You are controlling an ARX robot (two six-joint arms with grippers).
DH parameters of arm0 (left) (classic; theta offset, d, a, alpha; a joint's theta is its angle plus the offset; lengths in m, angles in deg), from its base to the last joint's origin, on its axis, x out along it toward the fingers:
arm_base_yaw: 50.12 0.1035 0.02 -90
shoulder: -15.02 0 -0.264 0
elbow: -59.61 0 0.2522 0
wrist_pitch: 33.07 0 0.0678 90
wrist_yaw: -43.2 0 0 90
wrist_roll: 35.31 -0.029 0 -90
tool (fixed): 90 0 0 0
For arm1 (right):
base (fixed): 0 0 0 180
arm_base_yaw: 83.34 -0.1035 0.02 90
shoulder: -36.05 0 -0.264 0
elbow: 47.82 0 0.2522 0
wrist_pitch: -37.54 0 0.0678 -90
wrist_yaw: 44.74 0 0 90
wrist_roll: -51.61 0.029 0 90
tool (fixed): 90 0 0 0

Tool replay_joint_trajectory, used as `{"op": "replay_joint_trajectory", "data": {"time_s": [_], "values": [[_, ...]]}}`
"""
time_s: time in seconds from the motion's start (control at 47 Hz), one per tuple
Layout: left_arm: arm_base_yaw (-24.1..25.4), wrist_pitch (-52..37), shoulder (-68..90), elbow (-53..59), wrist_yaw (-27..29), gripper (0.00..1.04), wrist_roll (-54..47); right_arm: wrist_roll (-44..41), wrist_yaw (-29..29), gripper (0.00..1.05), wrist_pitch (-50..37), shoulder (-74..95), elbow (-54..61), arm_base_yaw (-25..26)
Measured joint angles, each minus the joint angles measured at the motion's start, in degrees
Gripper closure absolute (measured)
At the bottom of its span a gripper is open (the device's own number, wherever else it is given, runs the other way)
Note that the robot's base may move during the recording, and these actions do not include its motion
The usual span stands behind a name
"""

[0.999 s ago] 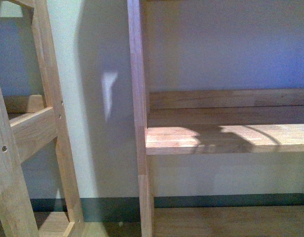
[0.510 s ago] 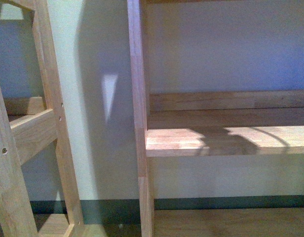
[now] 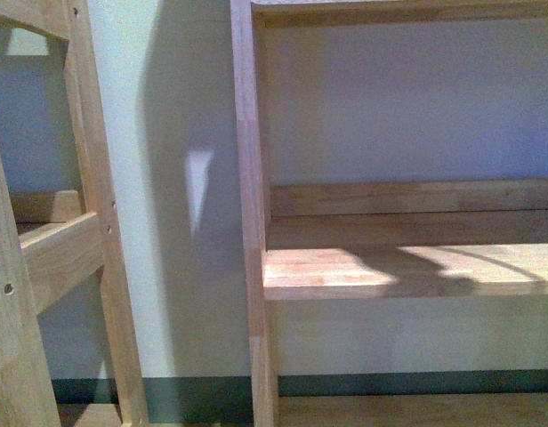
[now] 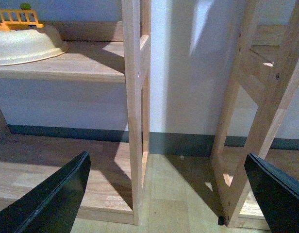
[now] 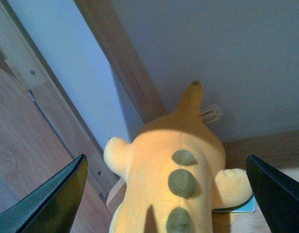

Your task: Put away toys

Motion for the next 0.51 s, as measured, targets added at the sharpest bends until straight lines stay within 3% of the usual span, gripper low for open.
{"op": "replay_joint_trajectory", "data": {"time_s": [0.255, 0.51], "values": [[0.0, 0.0, 0.0, 0.0, 0.0, 0.06, 0.0, -7.5, 5.0, 0.06, -8.7, -13.2, 18.3, 0.5], [0.0, 0.0, 0.0, 0.0, 0.0, 0.06, 0.0, -21.7, 8.5, 0.06, -22.4, -32.2, 44.9, 1.1]]}}
